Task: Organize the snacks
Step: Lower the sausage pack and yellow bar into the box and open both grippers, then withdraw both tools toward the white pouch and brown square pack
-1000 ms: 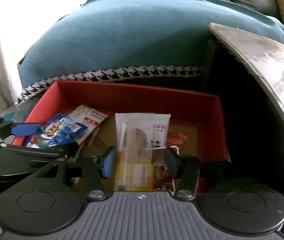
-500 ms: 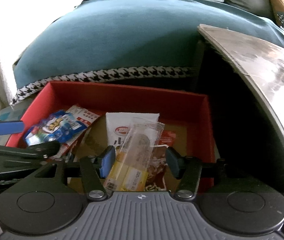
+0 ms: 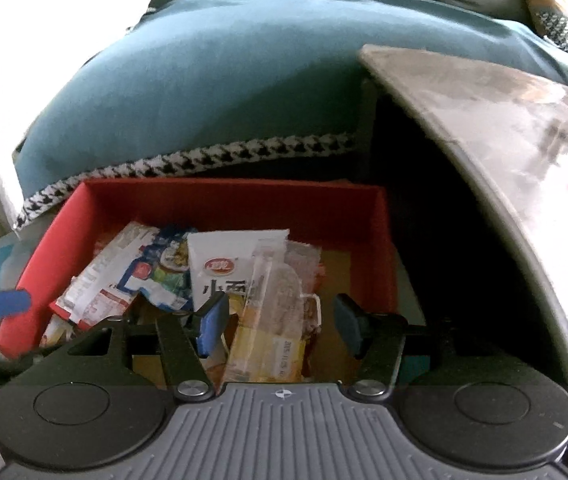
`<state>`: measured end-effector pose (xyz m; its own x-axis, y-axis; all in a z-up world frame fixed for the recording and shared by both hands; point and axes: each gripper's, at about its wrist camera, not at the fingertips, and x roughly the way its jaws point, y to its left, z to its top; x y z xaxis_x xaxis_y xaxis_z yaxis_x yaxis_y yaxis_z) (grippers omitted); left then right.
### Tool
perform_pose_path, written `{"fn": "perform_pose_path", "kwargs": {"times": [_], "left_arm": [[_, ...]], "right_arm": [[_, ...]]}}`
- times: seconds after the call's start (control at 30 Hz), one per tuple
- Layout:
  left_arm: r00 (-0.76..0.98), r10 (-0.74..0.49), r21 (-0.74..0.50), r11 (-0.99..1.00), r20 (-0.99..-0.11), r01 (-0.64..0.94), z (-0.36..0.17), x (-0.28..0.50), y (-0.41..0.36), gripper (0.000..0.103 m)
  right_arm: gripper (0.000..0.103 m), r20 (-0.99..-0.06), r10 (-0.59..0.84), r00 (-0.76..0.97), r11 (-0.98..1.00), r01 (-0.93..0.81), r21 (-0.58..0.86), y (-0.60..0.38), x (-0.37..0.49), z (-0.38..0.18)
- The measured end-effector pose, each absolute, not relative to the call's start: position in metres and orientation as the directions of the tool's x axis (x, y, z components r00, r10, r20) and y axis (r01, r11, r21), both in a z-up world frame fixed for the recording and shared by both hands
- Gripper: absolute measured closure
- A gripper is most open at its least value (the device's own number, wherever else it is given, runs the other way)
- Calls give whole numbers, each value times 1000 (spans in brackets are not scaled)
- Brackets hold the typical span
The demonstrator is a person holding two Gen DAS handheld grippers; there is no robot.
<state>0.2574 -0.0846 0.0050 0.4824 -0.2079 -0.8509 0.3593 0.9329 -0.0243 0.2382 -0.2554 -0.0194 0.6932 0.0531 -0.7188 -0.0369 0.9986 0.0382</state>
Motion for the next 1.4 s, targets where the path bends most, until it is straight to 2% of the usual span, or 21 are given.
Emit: {"fn": "perform_pose_path", "kwargs": {"times": [0.13,0.2,0.37,0.43,0.67,0.8,1.07,1.23,1.33,1.4], "left_arm": [[499,-219,-6,919,-838,395,8,242,-89,36],[490,-235,0,902,-839,432,12,238,-92,32],[419,-347,-74,836,-839,544,17,224,-95,32],[382,-386,-98,800,-840,592,16,216,-98,32],[301,-448,-119,698,-842,706,1,194,-117,28],[312,-429,-63,665,-848,744,-12,190,-126,28],[216,-447,-146,645,-868,750,-40,208,-137,28],[218,-438,-99,594,-872,798,-44,191,-144,28],[139,-453,-168,573,-881,802,-44,178,-138,28],[128,-452,-167,556,-883,814,-41,165,-133,28]], "right_arm": [[33,-724,106,681,993,-38,110,-262,239,-21],[33,-725,93,683,995,-37,93,-262,237,-20],[32,-717,97,690,995,-49,88,-269,221,-8],[27,-722,110,683,994,-59,96,-274,208,-3],[24,-744,155,650,988,-95,122,-299,144,-5],[23,-772,183,609,983,-90,162,-314,129,-18],[22,-817,209,538,978,-94,188,-326,133,-42],[22,-836,223,501,975,-101,199,-329,140,-50],[19,-842,241,483,970,-97,222,-333,142,-52],[19,-843,257,472,966,-99,239,-333,142,-54]]}}
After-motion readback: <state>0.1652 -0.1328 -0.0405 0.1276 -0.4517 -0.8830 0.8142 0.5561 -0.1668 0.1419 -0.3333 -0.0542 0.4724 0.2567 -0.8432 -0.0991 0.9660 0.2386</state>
